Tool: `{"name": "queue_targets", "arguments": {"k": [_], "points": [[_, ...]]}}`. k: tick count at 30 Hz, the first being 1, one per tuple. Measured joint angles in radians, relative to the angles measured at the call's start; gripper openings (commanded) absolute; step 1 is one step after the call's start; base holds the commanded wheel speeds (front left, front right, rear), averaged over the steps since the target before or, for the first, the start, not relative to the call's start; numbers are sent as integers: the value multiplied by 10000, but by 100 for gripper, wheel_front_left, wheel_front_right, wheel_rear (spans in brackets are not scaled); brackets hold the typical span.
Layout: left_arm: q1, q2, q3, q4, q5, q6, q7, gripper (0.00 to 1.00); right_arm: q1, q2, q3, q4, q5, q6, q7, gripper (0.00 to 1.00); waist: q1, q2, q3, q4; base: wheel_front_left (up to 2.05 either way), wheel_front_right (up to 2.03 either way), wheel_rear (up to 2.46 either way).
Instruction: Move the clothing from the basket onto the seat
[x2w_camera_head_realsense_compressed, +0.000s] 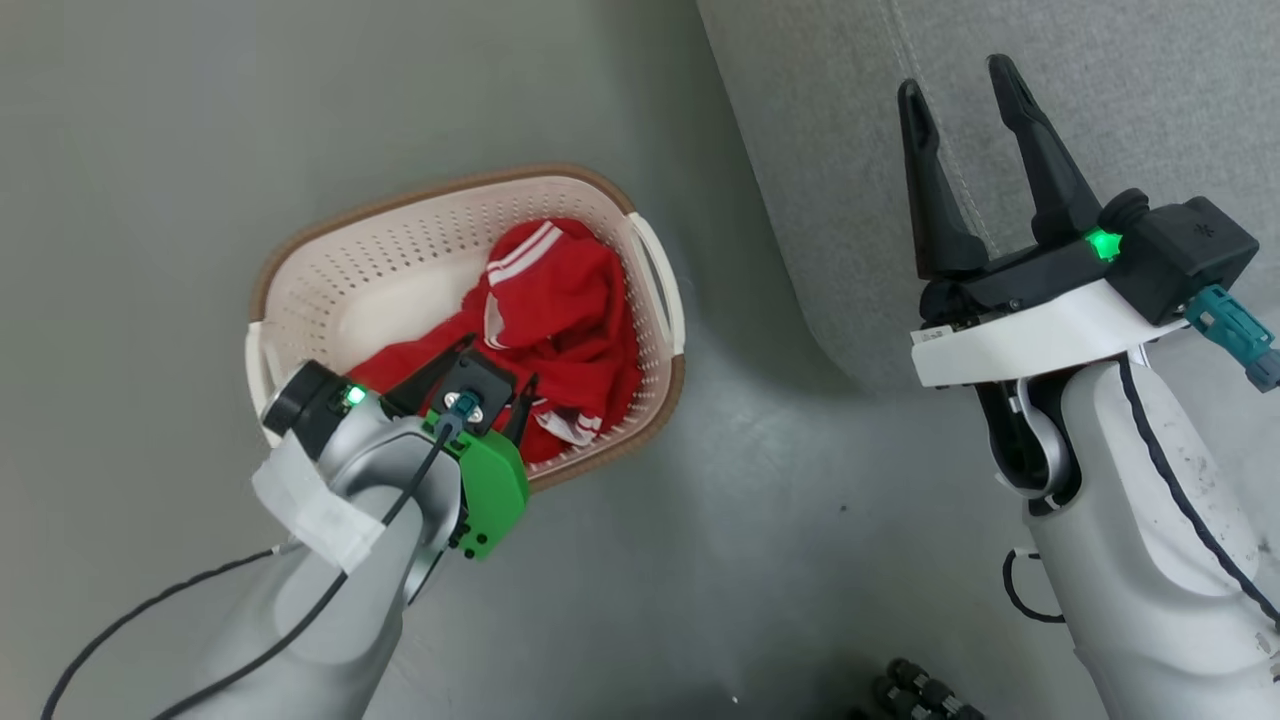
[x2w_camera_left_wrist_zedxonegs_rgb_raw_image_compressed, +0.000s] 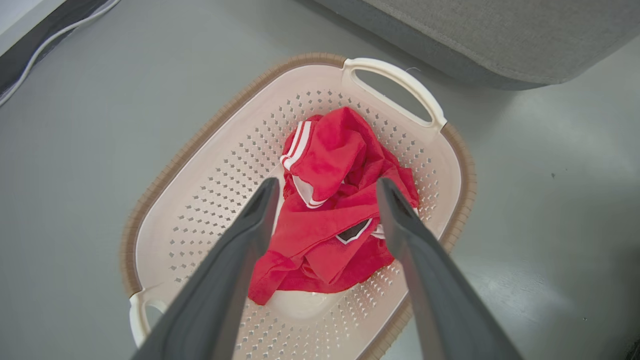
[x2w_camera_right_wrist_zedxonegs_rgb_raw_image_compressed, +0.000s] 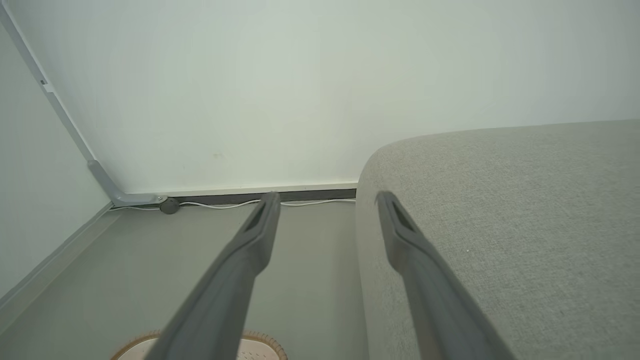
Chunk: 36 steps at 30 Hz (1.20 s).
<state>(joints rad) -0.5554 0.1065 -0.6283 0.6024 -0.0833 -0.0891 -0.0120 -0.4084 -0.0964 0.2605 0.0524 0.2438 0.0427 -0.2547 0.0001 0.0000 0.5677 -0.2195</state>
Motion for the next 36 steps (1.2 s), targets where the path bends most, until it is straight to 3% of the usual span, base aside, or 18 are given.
{"name": "queue_targets", "arguments": {"k": [20,36], "points": [[-1739,171,445,1766,-25,-88,288,100,-412,339,-88,-663,4,94,-2,100,0,0,1846,-1288,0,0,0],[-2379,355,746,3164,-96,15,280,100,-445,408,-186,-786,4,98,-2,100,-1,0,2548,-1573,0,0,0]]}}
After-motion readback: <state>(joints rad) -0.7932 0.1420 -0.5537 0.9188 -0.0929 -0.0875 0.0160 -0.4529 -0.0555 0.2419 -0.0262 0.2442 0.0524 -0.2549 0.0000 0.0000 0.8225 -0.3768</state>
